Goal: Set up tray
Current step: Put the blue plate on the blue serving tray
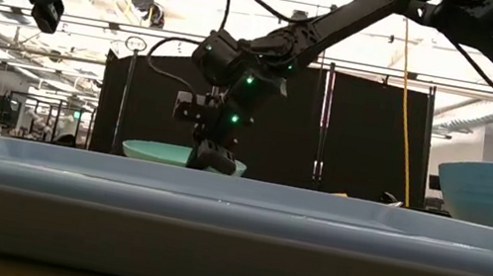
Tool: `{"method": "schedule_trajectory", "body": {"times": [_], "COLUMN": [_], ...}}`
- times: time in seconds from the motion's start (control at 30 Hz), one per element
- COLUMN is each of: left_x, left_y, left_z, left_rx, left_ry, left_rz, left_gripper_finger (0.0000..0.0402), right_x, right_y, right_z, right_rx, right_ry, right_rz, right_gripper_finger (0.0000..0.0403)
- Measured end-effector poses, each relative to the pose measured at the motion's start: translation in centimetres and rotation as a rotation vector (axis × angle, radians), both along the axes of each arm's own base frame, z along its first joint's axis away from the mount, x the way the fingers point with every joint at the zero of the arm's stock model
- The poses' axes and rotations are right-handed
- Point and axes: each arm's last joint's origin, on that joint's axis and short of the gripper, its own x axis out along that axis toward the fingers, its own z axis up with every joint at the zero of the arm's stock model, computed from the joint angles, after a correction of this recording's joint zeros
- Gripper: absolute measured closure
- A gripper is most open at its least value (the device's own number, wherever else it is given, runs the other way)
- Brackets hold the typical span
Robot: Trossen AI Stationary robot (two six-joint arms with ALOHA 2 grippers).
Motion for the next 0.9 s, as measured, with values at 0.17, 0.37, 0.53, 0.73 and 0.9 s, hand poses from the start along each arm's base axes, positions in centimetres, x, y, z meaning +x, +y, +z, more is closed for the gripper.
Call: {"method": "schedule_trajectory", "body": {"times": [0.17,0.37,0.53,0.73,0.9], "left_x": [0.0,0.0,0.0,0.0,0.0], "left_y": [0.0,0.0,0.0,0.0,0.0], "left_z": [0.0,-0.2,-0.2,-0.2,-0.2], "left_rx": [0.0,0.002,0.003,0.001,0.001], "left_ry": [0.002,0.02,0.022,0.021,0.022], "left_rz": [0.0,0.0,0.001,0.009,0.009], "left_gripper_finger": [0.035,0.035,0.035,0.035,0.035], "right_x": [0.2,-0.2,-1.0,-2.1,-2.8], "right_y": [1.6,3.3,4.9,7.5,10.3], "right_z": [1.1,3.4,5.7,8.1,9.6], "right_rx": [-0.011,-0.036,-0.013,0.015,0.087], "right_ry": [-0.003,0.005,0.02,0.042,0.039], "right_rz": [0.04,0.068,0.077,0.1,0.151], "right_gripper_finger": [0.0401,0.0402,0.0402,0.0402,0.0402]}}
